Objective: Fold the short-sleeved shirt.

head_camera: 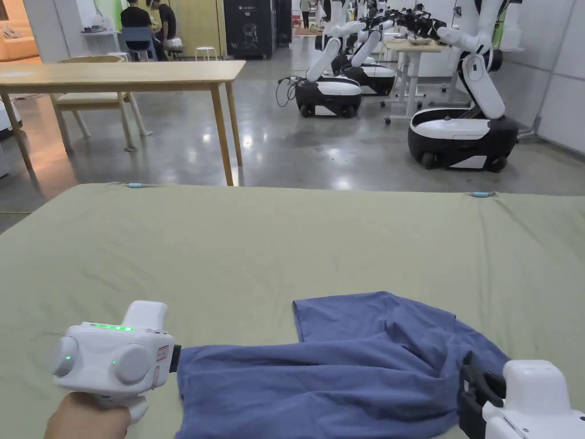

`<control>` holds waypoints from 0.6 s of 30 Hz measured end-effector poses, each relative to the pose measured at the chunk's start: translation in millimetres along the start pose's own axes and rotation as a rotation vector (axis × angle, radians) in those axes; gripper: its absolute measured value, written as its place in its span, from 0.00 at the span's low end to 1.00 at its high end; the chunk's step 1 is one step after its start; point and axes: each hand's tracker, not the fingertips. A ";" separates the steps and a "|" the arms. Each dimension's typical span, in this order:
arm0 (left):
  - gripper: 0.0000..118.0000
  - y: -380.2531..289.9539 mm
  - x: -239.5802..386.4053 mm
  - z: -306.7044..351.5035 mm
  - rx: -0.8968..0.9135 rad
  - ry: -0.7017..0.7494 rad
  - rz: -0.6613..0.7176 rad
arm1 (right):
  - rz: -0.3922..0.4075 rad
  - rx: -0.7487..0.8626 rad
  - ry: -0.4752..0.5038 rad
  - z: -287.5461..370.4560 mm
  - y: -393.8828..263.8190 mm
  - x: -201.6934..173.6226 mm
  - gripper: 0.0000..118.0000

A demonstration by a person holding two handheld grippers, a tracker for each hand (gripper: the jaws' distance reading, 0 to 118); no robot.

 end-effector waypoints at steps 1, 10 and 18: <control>0.05 3.3 7.7 -10.5 -0.005 0.005 -0.008 | -0.002 -0.007 -0.008 -3.7 -0.2 5.1 0.01; 0.97 31.3 27.7 -110.9 -0.138 0.119 -0.035 | -0.008 -0.060 -0.127 -22.3 -8.2 72.4 0.01; 0.00 16.0 62.1 -73.3 -0.021 0.069 -0.135 | 0.024 -0.238 -0.242 -62.6 -33.6 164.8 0.01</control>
